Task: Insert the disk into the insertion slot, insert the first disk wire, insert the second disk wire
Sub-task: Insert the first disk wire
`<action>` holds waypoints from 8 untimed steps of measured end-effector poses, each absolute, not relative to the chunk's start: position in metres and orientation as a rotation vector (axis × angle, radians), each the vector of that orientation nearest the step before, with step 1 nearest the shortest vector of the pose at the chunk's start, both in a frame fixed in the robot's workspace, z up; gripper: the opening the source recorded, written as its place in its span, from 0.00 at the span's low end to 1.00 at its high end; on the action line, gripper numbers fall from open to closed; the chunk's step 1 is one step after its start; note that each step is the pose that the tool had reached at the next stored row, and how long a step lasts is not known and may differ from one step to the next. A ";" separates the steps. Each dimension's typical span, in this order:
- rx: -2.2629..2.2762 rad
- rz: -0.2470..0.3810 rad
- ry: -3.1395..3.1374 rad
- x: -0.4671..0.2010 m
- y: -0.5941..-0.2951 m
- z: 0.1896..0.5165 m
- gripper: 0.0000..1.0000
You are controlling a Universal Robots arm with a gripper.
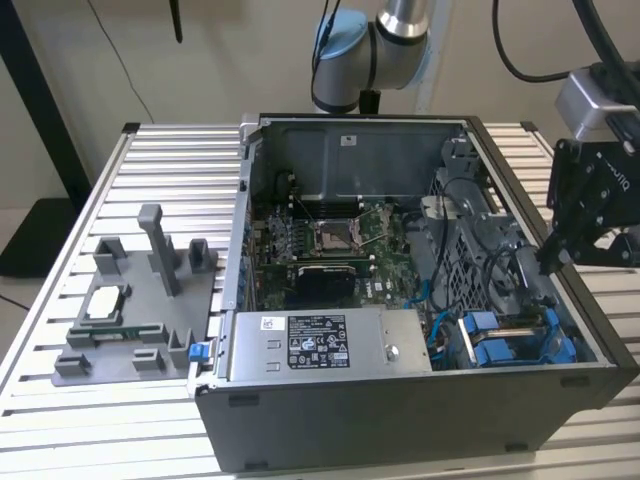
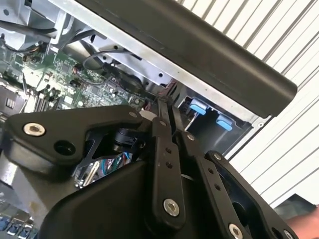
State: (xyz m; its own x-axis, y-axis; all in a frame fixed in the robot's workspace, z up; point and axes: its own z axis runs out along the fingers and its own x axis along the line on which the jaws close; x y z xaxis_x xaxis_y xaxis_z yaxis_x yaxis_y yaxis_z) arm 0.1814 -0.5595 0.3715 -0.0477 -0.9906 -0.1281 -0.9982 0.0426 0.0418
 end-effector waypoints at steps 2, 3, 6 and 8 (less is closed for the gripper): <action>-2.118 0.189 2.220 0.178 -0.560 0.374 0.00; -2.116 0.192 2.219 0.176 -0.560 0.376 0.00; -2.108 0.208 2.211 0.171 -0.560 0.381 0.00; -2.105 0.216 2.208 0.167 -0.560 0.383 0.00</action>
